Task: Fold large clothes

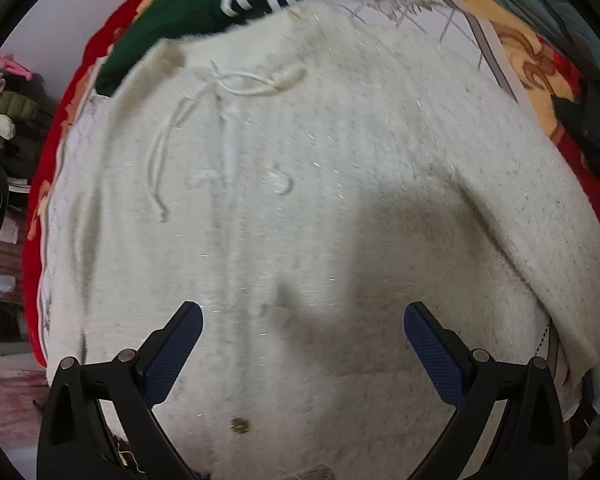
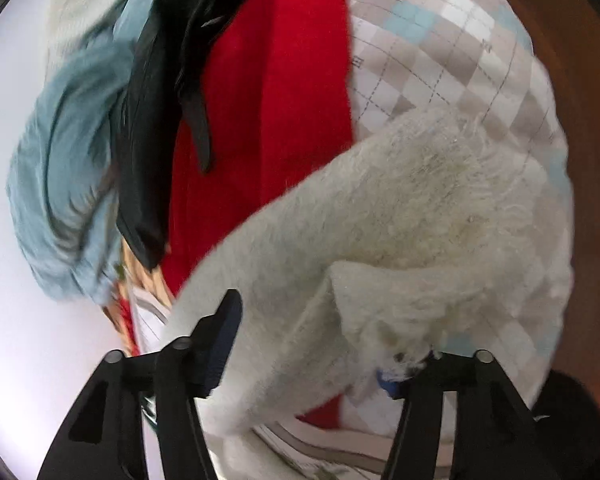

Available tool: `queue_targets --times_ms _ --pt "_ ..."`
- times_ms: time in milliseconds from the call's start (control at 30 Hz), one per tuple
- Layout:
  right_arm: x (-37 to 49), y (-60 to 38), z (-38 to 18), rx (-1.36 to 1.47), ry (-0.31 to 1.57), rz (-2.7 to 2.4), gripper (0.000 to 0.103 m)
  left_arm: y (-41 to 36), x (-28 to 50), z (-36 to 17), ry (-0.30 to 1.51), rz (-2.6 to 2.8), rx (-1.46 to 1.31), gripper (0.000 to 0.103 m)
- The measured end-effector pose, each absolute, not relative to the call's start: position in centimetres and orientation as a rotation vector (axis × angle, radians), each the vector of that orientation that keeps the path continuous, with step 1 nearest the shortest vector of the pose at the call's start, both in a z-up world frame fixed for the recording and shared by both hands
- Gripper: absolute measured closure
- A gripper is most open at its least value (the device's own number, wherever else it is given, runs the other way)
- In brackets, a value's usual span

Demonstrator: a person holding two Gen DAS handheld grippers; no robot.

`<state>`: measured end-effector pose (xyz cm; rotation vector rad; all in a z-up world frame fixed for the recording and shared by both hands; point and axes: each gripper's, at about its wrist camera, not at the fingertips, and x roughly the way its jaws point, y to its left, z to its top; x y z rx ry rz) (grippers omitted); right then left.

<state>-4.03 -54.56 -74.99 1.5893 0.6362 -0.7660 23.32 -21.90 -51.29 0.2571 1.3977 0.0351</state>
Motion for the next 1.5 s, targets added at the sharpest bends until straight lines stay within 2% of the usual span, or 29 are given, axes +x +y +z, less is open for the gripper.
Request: queue_targets --times_ms 167,267,400,467,500,533,700,867,1067,1300,1467,1500 --pt "-5.4 -52.7 -73.8 1.692 0.686 -0.870 0.037 -22.2 23.1 -52.4 1.423 0.019 0.265 0.000" --pt "-6.0 -52.5 -75.5 1.689 0.747 -0.920 0.032 -22.0 23.0 -53.1 1.445 0.018 0.258 0.000" --pt "-5.5 -52.6 -77.3 1.725 0.657 -0.962 0.033 -22.3 23.0 -53.6 1.426 0.007 0.292 0.000" --pt "-4.7 -52.6 -76.6 1.669 0.634 -1.024 0.060 -22.4 23.2 -53.8 1.408 0.005 0.306 0.000" --pt "-4.8 -52.5 -76.2 1.643 0.631 -1.040 0.090 -22.2 23.4 -53.8 1.402 0.005 0.306 0.000" --pt "-4.6 -52.4 -75.6 1.631 0.613 -1.038 0.092 -22.2 23.6 -53.8 1.395 0.006 0.306 0.000" --pt "-4.1 -52.1 -68.7 1.427 0.572 -1.031 0.094 -21.2 24.3 -52.9 1.373 0.008 0.277 0.000" --pt "0.0 -51.0 -61.7 1.246 0.544 -0.881 0.094 -17.7 24.9 -51.5 1.365 0.041 0.230 0.000" --pt "11.8 -44.7 -55.6 1.019 0.624 -0.606 0.094 -10.7 25.8 -50.1 1.349 0.162 0.134 0.000" --pt "26.9 -29.3 -55.2 0.735 0.812 -0.262 0.094 -0.6 25.3 -49.4 1.330 0.346 0.027 0.000" --pt "34.7 -11.9 -60.6 0.372 1.034 0.005 0.095 6.7 23.4 -50.3 1.344 0.494 -0.030 0.000" --pt "34.0 -9.0 -61.9 0.305 1.060 0.040 0.095 7.8 23.2 -50.5 1.351 0.516 -0.037 0.000"
